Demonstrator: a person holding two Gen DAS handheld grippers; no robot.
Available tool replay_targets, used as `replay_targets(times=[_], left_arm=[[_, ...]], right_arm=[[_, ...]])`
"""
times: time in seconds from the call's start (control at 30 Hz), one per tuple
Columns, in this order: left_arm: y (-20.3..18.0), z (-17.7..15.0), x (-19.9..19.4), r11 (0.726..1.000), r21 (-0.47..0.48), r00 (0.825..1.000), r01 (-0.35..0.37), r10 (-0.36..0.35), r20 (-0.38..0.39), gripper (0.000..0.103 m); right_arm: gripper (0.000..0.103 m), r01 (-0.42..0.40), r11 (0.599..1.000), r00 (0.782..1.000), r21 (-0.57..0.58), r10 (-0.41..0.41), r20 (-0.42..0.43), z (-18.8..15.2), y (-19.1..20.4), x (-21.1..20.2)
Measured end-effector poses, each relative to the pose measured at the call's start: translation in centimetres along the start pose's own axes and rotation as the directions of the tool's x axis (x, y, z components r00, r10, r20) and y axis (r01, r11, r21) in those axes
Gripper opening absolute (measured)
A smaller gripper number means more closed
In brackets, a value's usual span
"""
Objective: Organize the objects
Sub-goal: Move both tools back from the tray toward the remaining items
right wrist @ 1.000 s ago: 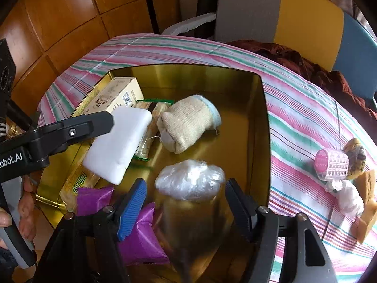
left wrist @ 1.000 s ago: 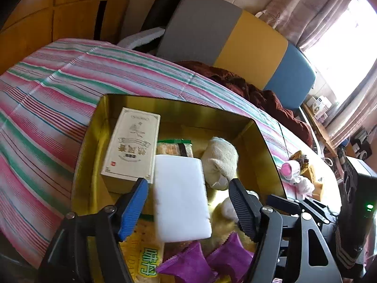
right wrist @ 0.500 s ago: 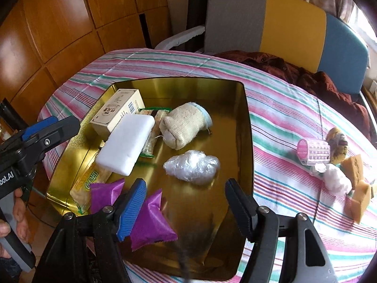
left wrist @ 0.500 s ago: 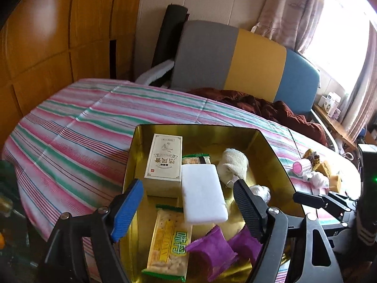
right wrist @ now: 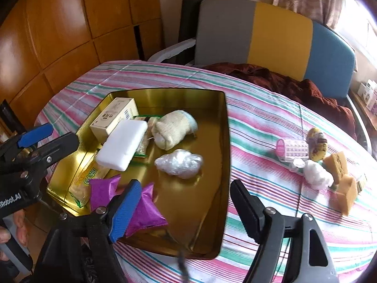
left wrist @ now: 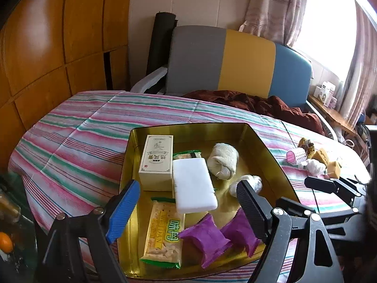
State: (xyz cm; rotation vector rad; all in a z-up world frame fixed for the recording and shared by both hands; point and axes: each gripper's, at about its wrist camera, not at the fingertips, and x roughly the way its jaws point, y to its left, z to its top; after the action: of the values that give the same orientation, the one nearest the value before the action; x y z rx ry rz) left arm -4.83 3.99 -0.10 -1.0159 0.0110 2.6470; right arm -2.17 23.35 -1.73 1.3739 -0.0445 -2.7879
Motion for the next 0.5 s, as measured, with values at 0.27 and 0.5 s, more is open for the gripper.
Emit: replay_targets(times=[0.27,0.5], left_arm=[[-1.8,0.1,-0.2,0.998,0.051,1.0,0.019,-0.019,-0.005,0.085],[-3.4,0.5,-0.2,0.995,0.094,0.999,0.034,-0.033,-0.005,0.085]], right_arm=[[0.079,0.031,0.998,0.999,0.058,-0.032,0.011,-0.3,-2.8,-0.6],[0.079,0.085,0.989,0.996,0.123,-0.087,0.009,-0.9,-7.0,-1.2]])
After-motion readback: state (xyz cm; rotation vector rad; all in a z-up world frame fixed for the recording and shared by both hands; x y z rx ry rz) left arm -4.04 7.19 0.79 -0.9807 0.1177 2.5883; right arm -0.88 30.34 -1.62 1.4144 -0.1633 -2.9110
